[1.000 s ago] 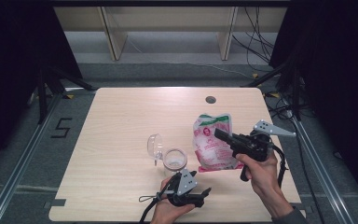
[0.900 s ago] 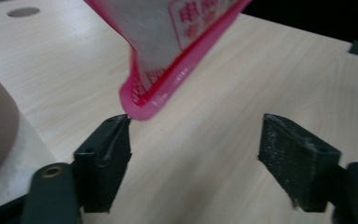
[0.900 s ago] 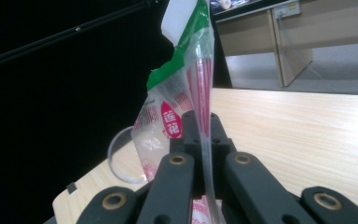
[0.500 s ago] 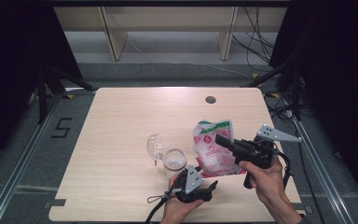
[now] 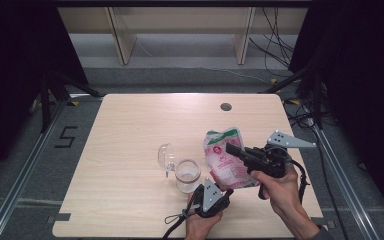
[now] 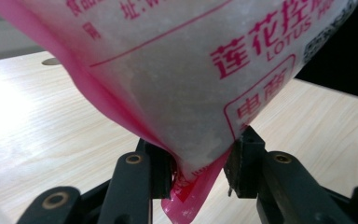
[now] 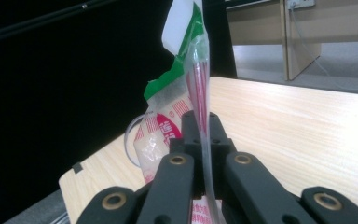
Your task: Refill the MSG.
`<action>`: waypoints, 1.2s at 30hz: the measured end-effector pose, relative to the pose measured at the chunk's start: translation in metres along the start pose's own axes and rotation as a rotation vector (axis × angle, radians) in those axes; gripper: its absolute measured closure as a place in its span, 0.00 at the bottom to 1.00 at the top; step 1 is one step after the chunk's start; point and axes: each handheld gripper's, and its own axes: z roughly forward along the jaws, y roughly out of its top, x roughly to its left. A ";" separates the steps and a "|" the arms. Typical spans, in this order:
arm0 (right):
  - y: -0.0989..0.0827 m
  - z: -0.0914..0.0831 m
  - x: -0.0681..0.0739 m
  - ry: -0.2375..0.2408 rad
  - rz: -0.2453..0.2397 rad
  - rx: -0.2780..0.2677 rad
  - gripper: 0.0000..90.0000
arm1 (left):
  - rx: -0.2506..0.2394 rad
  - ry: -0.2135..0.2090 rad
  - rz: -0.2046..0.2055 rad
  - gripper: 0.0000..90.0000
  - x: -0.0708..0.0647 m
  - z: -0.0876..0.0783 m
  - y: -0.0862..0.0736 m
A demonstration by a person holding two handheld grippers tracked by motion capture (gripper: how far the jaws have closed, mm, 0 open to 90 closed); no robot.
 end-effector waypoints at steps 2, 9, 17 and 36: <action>0.003 0.003 0.000 0.001 -0.027 0.010 1.00 | 0.005 0.008 -0.024 0.74 -0.001 -0.002 0.001; 0.013 0.018 0.002 -0.006 -0.072 0.049 1.00 | -0.015 -0.005 -0.070 0.74 0.002 -0.001 0.001; 0.021 0.036 0.006 -0.013 -0.111 0.111 1.00 | -0.036 -0.026 -0.119 0.75 0.004 0.000 0.002; 0.033 0.064 0.016 -0.021 -0.182 0.192 1.00 | -0.092 -0.063 -0.127 0.77 0.008 0.002 0.007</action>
